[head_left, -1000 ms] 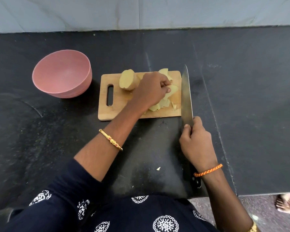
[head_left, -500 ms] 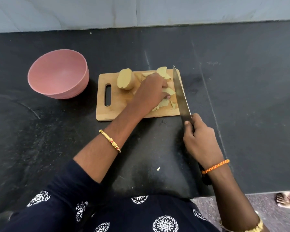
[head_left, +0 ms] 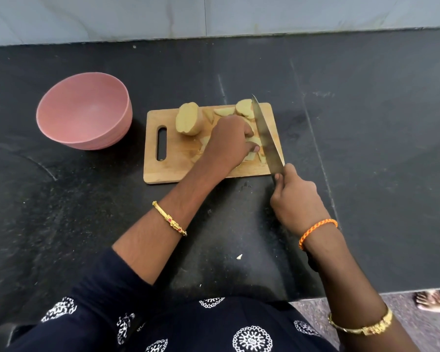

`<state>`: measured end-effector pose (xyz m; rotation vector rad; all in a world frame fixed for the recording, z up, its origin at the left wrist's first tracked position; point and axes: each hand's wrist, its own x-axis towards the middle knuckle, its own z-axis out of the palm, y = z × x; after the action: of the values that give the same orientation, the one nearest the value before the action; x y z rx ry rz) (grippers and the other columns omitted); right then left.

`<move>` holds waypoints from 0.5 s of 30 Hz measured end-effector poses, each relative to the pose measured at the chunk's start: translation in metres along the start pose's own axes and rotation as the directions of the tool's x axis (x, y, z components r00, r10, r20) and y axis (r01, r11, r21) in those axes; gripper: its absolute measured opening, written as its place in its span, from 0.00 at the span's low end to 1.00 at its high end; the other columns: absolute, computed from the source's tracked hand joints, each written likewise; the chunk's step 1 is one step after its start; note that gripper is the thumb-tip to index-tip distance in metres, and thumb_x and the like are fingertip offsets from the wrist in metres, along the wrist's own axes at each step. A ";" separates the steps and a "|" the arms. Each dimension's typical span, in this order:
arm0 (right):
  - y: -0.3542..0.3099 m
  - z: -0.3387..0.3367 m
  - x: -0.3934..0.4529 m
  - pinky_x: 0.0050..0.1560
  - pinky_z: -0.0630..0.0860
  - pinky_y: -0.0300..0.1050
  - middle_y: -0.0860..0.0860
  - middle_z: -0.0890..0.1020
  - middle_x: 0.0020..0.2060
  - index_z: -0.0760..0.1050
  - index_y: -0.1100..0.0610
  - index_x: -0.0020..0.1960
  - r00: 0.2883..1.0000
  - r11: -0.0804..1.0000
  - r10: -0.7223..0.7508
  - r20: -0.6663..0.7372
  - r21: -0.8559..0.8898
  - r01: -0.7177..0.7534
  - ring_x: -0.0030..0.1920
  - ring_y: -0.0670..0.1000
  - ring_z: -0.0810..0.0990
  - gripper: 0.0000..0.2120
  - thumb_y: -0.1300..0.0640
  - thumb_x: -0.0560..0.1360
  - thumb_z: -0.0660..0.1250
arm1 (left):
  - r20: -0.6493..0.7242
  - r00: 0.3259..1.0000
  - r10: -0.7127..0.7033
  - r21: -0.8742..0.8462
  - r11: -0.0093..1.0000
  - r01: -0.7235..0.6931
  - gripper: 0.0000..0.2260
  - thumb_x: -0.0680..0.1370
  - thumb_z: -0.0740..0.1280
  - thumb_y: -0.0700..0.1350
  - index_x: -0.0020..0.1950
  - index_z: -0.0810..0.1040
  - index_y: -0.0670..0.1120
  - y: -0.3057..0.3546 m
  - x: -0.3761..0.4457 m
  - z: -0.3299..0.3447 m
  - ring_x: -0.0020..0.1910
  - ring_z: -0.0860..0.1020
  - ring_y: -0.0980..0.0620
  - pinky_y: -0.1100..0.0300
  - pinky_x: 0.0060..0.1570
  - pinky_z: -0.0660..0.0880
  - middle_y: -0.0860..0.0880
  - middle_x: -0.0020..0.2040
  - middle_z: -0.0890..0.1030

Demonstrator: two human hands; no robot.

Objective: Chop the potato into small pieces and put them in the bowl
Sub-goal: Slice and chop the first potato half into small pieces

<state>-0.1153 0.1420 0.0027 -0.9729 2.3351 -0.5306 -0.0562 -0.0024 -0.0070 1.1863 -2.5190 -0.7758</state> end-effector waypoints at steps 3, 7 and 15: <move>0.001 -0.003 -0.005 0.41 0.71 0.50 0.55 0.67 0.35 0.59 0.55 0.48 0.998 0.996 0.041 0.046 -0.075 -0.038 0.38 0.62 0.72 0.07 0.53 0.82 0.50 | -0.031 0.999 -0.013 -0.016 1.000 0.013 0.14 0.70 0.74 0.48 0.49 0.84 0.39 -0.001 0.000 0.004 0.43 0.78 0.49 0.58 0.45 0.73 0.44 0.45 0.83; 0.009 -0.011 -0.015 0.41 0.69 0.48 0.57 0.71 0.37 0.62 0.56 0.47 0.996 0.994 0.054 0.070 -0.103 -0.047 0.40 0.61 0.73 0.08 0.52 0.81 0.51 | -0.053 0.999 -0.009 -0.074 0.997 0.005 0.16 0.70 0.75 0.45 0.55 0.82 0.41 -0.002 -0.003 0.003 0.48 0.79 0.51 0.64 0.46 0.70 0.45 0.51 0.83; 0.003 -0.004 -0.013 0.36 0.67 0.47 0.59 0.73 0.34 0.60 0.55 0.43 0.997 0.999 -0.029 -0.068 0.037 0.032 0.34 0.61 0.71 0.10 0.52 0.81 0.52 | -0.072 0.997 -0.022 -0.180 0.984 0.009 0.20 0.68 0.76 0.41 0.59 0.79 0.40 -0.008 -0.012 0.002 0.49 0.78 0.54 0.64 0.50 0.74 0.46 0.53 0.82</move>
<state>-0.1114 0.1545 0.0087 -0.9885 2.3641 -0.6267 -0.0442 0.0030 -0.0129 1.1532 -2.3274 -0.9236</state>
